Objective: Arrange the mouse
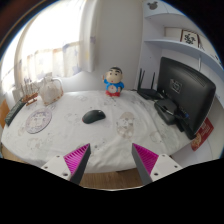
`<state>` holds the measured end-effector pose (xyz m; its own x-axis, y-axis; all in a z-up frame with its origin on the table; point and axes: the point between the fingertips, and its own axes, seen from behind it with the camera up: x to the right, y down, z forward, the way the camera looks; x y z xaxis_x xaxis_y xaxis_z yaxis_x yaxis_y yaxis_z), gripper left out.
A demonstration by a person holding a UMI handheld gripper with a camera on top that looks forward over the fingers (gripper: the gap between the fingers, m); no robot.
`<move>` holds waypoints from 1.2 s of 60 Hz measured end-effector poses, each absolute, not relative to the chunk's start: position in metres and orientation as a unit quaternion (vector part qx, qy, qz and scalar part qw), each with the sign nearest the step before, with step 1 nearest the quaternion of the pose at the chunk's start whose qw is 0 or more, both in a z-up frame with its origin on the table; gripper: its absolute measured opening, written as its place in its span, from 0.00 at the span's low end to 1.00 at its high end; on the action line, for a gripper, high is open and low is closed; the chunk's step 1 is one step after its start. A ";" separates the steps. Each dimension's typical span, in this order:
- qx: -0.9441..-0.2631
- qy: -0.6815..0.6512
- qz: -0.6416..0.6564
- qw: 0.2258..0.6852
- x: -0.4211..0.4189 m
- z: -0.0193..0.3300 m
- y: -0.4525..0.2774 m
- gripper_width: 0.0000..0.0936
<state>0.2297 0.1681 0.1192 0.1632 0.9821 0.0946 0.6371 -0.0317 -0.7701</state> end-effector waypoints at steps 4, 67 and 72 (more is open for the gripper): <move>-0.663 -0.611 0.254 0.350 0.220 0.112 0.147 0.92; -0.658 -0.588 0.298 0.363 -0.037 -0.004 0.099 0.91; -0.659 -0.588 0.300 0.360 -0.057 -0.005 0.099 0.92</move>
